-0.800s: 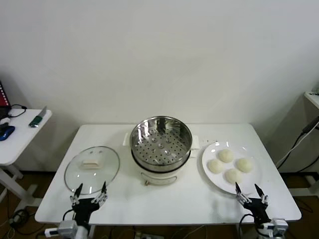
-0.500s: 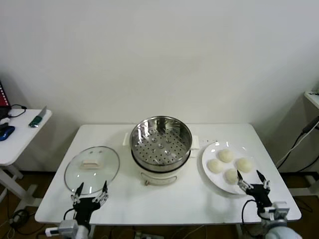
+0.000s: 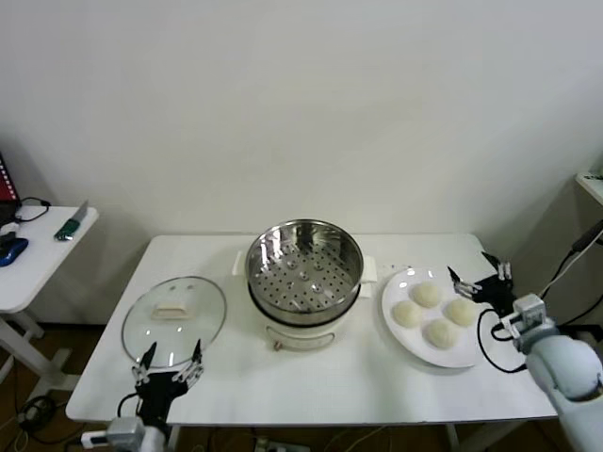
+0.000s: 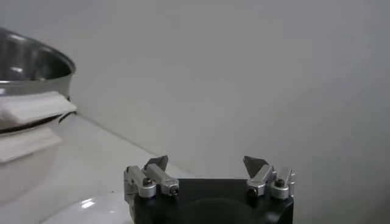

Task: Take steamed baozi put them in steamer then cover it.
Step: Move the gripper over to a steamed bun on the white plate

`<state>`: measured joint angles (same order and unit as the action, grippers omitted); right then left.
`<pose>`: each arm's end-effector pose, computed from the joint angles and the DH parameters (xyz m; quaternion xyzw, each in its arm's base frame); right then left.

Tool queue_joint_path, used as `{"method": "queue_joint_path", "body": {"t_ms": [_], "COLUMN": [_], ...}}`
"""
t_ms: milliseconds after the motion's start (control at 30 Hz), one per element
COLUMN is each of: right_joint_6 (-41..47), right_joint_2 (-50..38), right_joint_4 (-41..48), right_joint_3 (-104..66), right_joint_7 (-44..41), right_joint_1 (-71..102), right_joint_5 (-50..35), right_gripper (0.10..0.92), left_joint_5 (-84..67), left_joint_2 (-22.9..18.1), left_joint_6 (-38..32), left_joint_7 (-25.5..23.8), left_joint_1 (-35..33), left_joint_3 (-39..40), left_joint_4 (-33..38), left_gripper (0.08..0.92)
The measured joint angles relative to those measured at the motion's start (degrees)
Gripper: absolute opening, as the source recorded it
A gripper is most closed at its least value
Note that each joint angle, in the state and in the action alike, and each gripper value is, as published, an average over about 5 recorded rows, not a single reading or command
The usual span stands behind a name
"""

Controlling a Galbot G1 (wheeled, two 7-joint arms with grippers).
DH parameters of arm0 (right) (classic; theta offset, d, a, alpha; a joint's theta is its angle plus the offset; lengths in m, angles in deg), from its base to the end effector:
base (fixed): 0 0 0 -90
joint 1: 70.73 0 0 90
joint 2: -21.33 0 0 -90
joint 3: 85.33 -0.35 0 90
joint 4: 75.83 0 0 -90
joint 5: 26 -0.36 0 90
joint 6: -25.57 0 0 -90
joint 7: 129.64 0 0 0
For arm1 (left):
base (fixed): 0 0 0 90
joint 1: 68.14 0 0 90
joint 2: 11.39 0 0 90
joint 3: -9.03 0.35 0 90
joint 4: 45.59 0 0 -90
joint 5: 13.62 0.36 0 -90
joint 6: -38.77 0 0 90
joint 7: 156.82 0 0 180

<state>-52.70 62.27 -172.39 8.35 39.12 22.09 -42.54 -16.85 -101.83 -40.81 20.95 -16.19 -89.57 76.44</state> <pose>0.3457 -0.2183 -0.2370 0.1295 -0.9465 0.2710 0.1180 0.1394 0.0444 -0.3115 0.0466 -0.9889 -0.0031 0.1412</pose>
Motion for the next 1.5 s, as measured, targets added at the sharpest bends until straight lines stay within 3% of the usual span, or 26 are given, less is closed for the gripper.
{"method": "queue_joint_path", "body": {"t_ms": [300,633,1033,1500], "right_joint_6": [-1.48,-4.05,-4.87,-7.54], "right_joint_2": [-11.79,-15.44,-7.44,7.08], "right_joint_4": [6.81,15.49,29.54,48.06], "right_joint_3": [19.20,48.82,80.28,88.48], "right_joint_7": [-15.54,-34.20,-46.88,-52.58], "right_joint_1": [-20.49,-49.06,-74.39,-77.91], "right_joint_5": [3.45,5.04,3.63,6.56], "right_gripper": [0.823,0.823,0.823,0.823], "left_joint_5": [-0.12,-0.15,-0.76,-1.35], "left_joint_2": [0.20,0.16,-0.66,-1.05], "left_joint_6": [-1.07,-2.00,-3.14,-3.65], "left_joint_7": [0.01,0.04,0.12,0.29], "left_joint_1": [-0.99,-1.94,-2.17,-2.16], "left_joint_3": [-0.05,-0.19,-1.16,-2.22], "left_joint_4": [0.45,1.06,0.59,-0.28], "left_gripper": [0.823,0.823,0.823,0.823]}}
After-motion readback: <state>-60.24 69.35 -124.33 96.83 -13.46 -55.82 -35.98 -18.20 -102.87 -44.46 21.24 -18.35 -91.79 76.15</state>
